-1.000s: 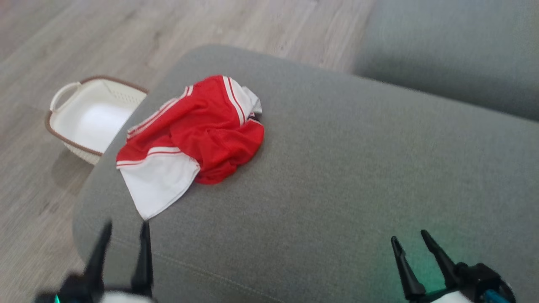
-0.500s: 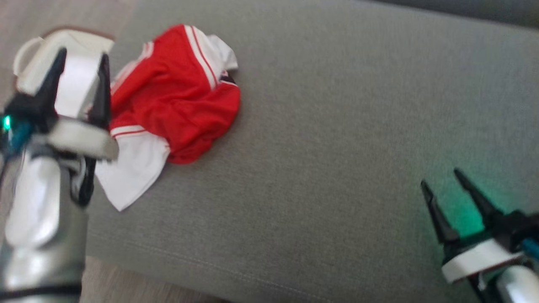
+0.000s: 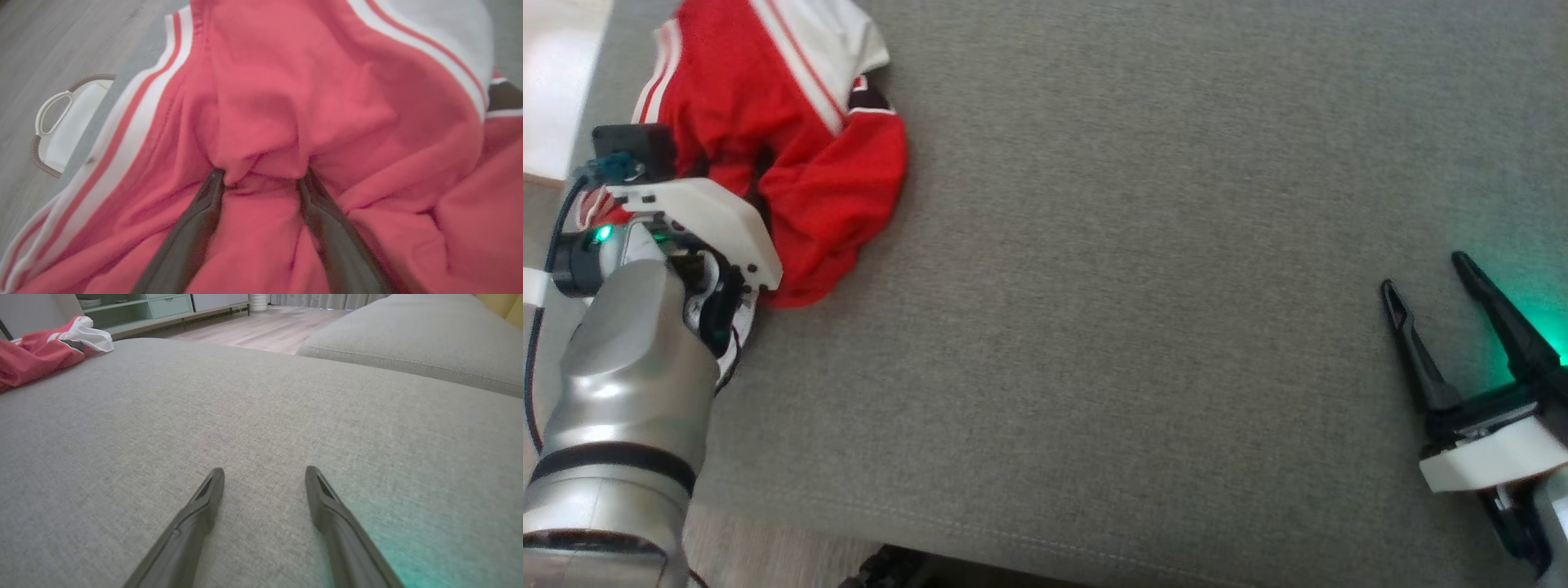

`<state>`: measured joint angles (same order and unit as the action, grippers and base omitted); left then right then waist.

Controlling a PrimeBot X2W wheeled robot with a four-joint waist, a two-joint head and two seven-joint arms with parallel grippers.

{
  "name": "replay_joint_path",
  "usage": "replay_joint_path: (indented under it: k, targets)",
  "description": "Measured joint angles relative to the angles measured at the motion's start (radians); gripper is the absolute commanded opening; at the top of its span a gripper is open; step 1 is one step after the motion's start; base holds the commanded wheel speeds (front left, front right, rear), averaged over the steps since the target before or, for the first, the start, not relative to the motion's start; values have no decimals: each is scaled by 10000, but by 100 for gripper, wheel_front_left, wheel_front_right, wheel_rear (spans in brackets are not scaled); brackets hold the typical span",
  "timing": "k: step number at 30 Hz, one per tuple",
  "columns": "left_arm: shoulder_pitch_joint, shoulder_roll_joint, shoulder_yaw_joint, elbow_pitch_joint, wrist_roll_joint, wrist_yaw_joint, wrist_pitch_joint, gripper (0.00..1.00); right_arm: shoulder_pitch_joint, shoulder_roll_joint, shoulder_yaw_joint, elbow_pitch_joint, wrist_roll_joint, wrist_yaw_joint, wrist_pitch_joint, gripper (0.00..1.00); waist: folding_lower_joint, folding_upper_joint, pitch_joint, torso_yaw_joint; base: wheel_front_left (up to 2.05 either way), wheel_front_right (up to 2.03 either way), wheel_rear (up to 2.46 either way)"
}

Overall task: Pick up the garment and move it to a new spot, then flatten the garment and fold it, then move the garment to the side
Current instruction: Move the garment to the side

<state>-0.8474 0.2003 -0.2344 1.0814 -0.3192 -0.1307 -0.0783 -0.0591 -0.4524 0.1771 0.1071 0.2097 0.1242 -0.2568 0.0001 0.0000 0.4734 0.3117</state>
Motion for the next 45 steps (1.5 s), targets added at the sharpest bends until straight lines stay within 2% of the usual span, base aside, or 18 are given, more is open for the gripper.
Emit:
replay_joint_path:
  k: [1, 2, 7, 10, 15, 19, 23, 28, 35, 41, 45]
  targets:
    - [-12, 46, -286, 25, -174, 2, 63, 7, -32, 0, 2, -50, 0, 0, 0, 100, 0, 0, 60, -69, 0, 0, 0]
    - [-24, 146, -577, -15, -359, 4, 25, 0, -71, 2, -6, -77, 0, 0, 0, 100, 0, 0, 96, -137, 0, 0, 0]
    - [131, 675, -1756, -416, -945, 0, -1333, 0, -174, 213, -180, 50, -8, 0, 0, 100, 1, 0, -123, -310, 0, 0, 0]
    - [237, 938, -2169, -1133, -1060, -4, -1695, 0, -131, 533, -192, 228, -15, 0, 2, 100, 1, 0, -443, -359, 0, 0, 0]
    - [455, 1551, -2006, -3726, -537, -12, -1710, 0, -137, 1231, -15, 477, -12, 0, 4, 100, 1, 0, -1207, -483, 0, 0, 0]
    - [1152, 1881, -2130, -5256, -171, -12, -1712, 0, -128, 1860, 316, 671, -12, 0, 4, 100, 0, 0, -1988, -769, 0, 0, 0]
    - [1771, 2284, -2619, -6218, -81, -12, -1712, 0, -113, 2217, 552, 742, -13, 0, 4, 100, 0, 0, -2711, -1391, 0, 0, 0]
    - [1831, 2612, -3266, -7028, -401, -13, -1712, 0, -86, 2577, 675, 698, 190, 0, 4, 100, 0, 0, -3347, -2599, 0, 0, 0]
    - [1813, 2485, -4119, -7229, -713, -13, -1712, 0, -171, 2876, 1296, 493, 205, 0, 4, 100, 0, 0, -3894, -4540, 0, 0, 0]
    - [1612, 1755, -5302, -6460, -1060, -13, -1710, 0, -476, 3053, 1534, 265, 280, 0, 4, 100, 0, 0, -3870, -6006, 0, 0, 0]
    - [1517, 1375, -5735, -5536, -1338, -13, -1710, 0, -624, 3173, 1620, 132, 282, 0, 4, 100, 0, 1, -3584, -6499, 0, 0, 0]
